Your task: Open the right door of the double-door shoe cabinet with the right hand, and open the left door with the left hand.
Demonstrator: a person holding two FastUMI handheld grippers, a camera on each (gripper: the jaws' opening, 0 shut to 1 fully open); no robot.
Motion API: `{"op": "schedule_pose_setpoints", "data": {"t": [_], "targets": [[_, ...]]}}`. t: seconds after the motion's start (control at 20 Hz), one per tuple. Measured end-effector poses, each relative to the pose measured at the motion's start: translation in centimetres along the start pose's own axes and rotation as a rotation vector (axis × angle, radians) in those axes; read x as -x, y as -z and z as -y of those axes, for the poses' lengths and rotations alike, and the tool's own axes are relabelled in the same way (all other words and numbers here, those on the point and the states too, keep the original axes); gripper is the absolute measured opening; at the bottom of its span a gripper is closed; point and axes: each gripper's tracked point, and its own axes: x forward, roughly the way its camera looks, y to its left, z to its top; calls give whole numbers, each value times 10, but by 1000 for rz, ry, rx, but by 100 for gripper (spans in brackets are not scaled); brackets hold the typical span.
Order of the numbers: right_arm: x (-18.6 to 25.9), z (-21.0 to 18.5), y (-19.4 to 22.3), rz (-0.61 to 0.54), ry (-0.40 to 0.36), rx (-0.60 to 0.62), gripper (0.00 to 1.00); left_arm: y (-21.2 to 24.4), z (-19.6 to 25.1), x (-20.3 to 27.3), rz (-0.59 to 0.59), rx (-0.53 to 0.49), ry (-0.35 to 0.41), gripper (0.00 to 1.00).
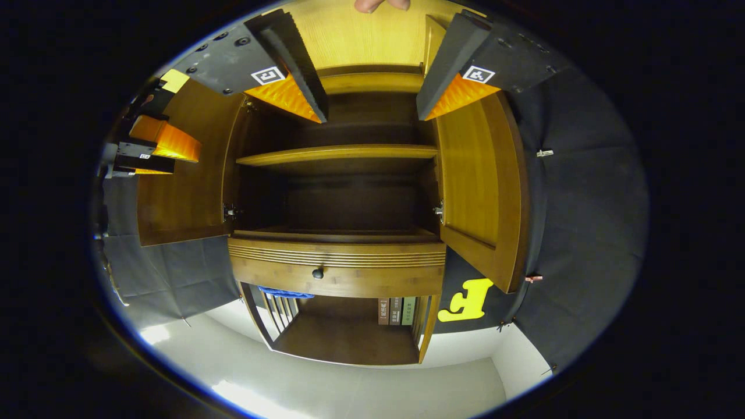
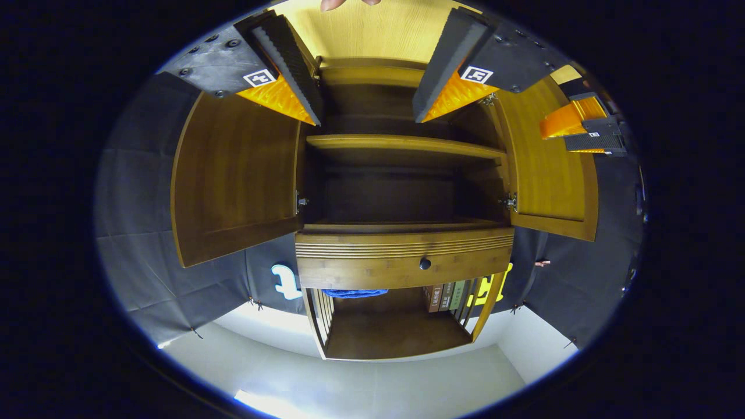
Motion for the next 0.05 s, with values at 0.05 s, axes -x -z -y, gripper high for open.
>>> {"op": "schedule_pose_setpoints", "data": {"t": [0.05], "targets": [[0,0,0,0,-1,0,99,1,0,0,-2,2,1,95]]}}
